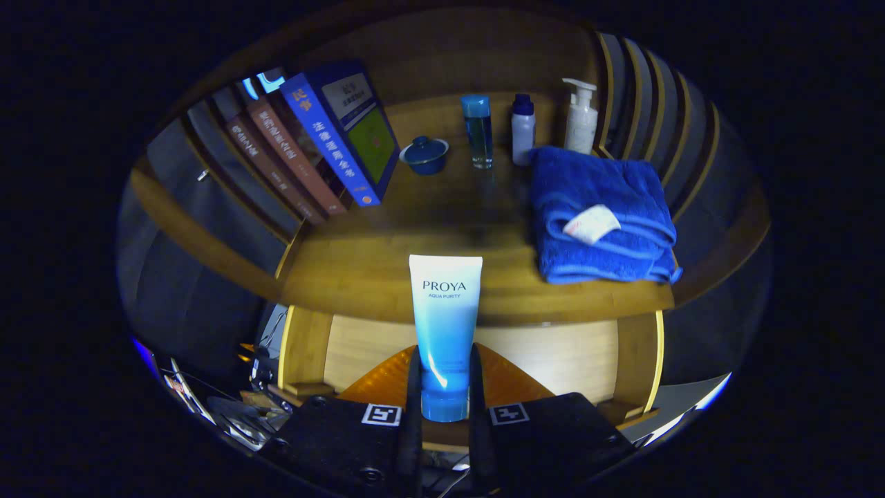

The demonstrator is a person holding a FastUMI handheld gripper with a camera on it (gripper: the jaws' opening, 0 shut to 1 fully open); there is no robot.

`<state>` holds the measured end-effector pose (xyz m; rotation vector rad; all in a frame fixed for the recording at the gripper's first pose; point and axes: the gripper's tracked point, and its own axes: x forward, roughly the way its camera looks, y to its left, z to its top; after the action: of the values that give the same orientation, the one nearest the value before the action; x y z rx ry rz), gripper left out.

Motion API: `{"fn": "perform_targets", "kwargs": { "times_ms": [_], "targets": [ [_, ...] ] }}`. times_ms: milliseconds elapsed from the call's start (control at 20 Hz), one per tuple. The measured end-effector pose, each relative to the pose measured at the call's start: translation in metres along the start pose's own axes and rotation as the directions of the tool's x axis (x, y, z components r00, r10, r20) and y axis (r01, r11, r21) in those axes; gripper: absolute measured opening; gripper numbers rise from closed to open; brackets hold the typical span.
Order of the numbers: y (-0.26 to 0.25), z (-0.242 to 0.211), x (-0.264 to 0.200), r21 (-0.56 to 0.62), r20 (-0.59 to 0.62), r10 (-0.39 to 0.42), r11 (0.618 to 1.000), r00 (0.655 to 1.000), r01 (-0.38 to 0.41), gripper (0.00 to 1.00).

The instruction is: Pull open the drawer, take out the items inside it, and place them on the countertop above the cabinet.

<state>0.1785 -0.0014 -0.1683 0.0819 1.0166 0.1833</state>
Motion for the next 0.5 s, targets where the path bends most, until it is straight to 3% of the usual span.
{"fn": "perform_targets", "kwargs": {
  "times_ms": [500],
  "targets": [
    [0.003,0.043,0.083,-0.065,-0.070,-0.131,0.990,0.989,0.127,0.32]
  ]
}}
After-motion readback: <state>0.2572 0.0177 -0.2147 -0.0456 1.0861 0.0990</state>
